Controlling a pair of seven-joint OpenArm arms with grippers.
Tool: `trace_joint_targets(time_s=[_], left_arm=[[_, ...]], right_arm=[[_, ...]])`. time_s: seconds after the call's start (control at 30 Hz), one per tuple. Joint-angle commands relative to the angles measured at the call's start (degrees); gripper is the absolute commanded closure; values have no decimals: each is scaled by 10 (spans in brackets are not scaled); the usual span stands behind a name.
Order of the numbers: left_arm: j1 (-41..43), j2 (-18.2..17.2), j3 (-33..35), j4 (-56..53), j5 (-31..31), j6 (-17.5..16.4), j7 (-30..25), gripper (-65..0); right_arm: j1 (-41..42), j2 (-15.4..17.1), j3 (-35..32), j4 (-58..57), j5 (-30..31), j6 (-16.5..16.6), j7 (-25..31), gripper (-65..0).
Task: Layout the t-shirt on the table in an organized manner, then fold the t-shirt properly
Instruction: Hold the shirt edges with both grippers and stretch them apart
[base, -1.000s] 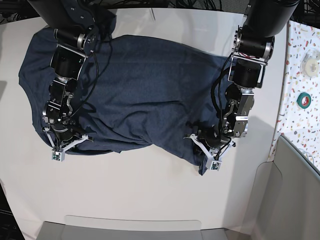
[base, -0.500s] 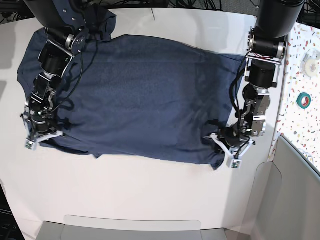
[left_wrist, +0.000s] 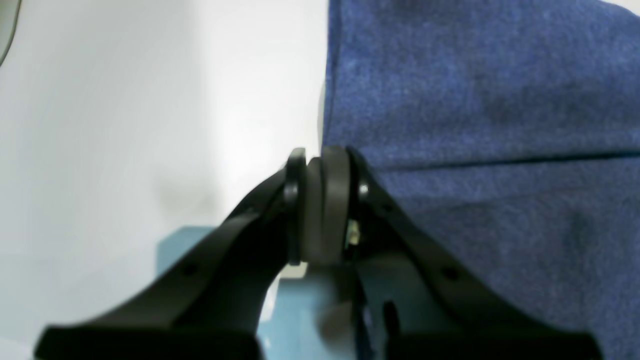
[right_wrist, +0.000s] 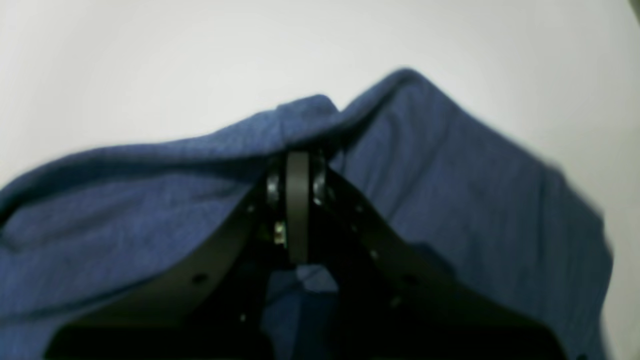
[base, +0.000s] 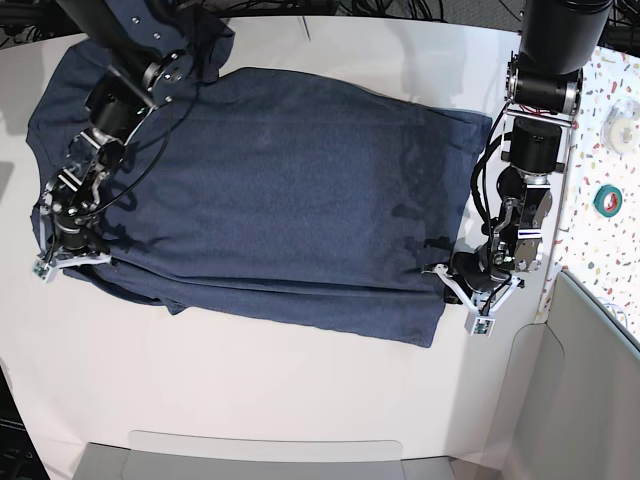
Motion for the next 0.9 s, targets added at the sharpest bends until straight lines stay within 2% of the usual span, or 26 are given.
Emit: trace_joint_targets(time_s=[0.0, 0.1, 0.23, 0.37, 0.47, 0.57, 0.67, 0.87], left_arm=[[-17, -6, -3, 13, 1, 2, -8, -60], [-17, -6, -3, 13, 1, 2, -8, -60], [-17, -6, -3, 13, 1, 2, -8, -60], [-17, -5, -3, 13, 1, 2, -9, -60], [-17, -5, -3, 13, 1, 2, -11, -60], [-17, -5, -3, 13, 1, 2, -10, -60], [-17, -5, -3, 13, 1, 2, -10, -60], [-17, -6, -3, 13, 1, 2, -10, -60]], right_arm=[[14, -2, -2, 32, 1, 5, 14, 0], [7, -25, -45, 84, -1, 7, 14, 0], [-10, -22, -151, 134, -1, 6, 14, 0], [13, -20, -226, 110, -1, 6, 8, 0], [67, -7, -248, 27, 1, 7, -57, 0], [99, -4, -251, -44, 1, 7, -87, 0], [100, -3, -252, -54, -3, 7, -96, 0], [99, 14, -252, -38, -10, 7, -179, 0]])
